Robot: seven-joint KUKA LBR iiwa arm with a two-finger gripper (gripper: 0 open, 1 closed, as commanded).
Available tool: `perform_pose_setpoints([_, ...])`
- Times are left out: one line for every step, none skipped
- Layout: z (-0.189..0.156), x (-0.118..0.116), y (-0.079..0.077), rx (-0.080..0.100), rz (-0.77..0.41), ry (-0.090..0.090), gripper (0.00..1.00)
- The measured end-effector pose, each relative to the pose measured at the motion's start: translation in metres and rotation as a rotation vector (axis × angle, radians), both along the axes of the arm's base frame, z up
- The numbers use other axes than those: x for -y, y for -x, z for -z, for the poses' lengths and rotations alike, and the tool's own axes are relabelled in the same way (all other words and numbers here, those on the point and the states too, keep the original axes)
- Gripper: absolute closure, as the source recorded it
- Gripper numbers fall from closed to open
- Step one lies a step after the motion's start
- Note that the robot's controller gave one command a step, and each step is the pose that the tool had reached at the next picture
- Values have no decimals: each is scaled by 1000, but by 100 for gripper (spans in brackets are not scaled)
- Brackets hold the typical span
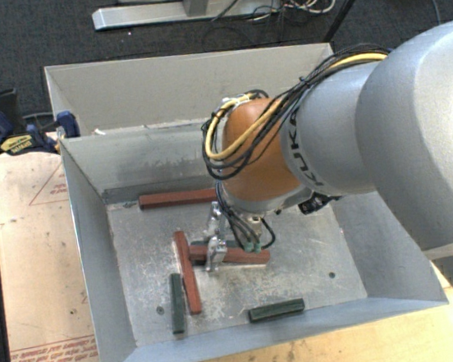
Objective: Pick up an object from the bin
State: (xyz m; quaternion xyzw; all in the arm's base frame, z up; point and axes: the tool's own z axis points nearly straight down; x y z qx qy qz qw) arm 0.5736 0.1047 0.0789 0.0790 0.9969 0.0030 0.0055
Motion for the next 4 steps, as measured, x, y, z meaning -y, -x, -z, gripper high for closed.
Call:
perform_pose_setpoints([0, 0, 0, 0, 0, 0, 100])
perform_pose_setpoints([-4, 0, 1, -1, 0, 0, 100])
perform_pose_setpoints([-19, 1, 4, -12, 0, 4, 100])
perform_pose_setpoints([-41, 1, 4, -13, 0, 4, 100])
